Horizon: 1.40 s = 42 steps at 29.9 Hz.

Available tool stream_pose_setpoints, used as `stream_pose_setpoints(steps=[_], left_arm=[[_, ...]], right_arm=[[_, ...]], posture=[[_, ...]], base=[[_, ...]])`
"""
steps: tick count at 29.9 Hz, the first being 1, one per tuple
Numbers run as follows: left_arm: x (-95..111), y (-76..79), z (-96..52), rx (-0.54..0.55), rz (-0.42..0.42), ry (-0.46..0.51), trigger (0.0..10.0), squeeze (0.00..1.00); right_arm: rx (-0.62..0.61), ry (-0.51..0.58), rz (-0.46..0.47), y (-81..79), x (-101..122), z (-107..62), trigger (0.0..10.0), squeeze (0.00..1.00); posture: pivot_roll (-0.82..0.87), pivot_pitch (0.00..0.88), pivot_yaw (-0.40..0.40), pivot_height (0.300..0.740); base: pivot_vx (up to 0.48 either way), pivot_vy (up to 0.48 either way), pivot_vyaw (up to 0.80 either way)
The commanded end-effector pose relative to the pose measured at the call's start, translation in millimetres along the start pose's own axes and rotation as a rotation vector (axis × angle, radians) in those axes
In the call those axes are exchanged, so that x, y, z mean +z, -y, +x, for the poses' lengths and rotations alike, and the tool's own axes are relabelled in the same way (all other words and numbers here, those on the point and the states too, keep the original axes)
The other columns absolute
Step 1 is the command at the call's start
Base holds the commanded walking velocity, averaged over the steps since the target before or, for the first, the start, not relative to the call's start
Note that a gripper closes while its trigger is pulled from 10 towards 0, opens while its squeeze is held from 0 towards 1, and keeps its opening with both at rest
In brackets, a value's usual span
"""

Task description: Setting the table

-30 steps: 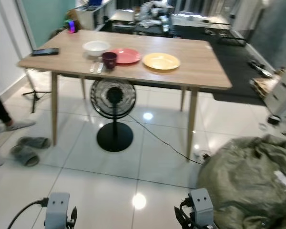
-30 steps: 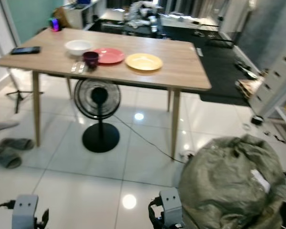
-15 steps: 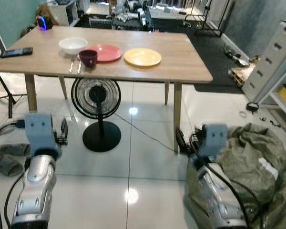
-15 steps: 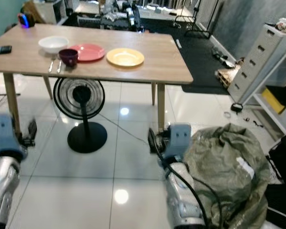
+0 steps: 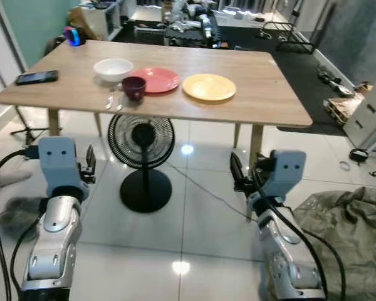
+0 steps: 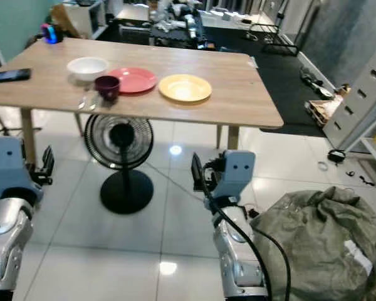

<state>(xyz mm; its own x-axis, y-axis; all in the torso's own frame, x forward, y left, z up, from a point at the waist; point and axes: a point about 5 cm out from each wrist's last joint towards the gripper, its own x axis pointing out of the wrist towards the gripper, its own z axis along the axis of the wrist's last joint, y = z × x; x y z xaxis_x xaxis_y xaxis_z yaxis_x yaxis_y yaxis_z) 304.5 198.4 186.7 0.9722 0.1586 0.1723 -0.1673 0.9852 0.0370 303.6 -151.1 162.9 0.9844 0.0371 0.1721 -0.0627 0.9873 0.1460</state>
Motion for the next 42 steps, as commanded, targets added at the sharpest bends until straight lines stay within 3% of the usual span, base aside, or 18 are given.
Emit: stream_pose_setpoints(steps=[1, 9, 28, 42], left_arm=[[-1, -3.4, -2.5, 0.015, 0.011, -0.01, 10.0, 0.0], [-1, -3.4, -4.2, 0.015, 0.011, -0.021, 10.0, 0.0], [1, -3.1, -5.0, 0.005, 0.019, -0.025, 10.0, 0.0], [2, 0.4, -5.6, -0.02, 0.022, -0.02, 10.0, 0.0]], right_arm=[[-0.001, 0.002, 0.003, -1.4, 2, -0.9, 10.0, 0.0], [0.0, -0.01, 0.0, -2.5, 2, -1.6, 10.0, 0.0], [0.03, -0.003, 0.016, -12.7, 8, 0.5, 10.0, 0.0], [0.009, -0.005, 0.0, -7.6, 9, 0.3, 10.0, 0.0]], posture=[[-0.01, 0.0, 0.037, 0.74], [-0.01, 0.0, 0.038, 0.74], [0.0, 0.0, 0.039, 0.74], [-0.01, 0.0, 0.043, 0.74]], base=[[0.48, 0.0, -0.73], [0.48, 0.0, -0.73], [0.48, 0.0, 0.0], [0.48, 0.0, 0.0]])
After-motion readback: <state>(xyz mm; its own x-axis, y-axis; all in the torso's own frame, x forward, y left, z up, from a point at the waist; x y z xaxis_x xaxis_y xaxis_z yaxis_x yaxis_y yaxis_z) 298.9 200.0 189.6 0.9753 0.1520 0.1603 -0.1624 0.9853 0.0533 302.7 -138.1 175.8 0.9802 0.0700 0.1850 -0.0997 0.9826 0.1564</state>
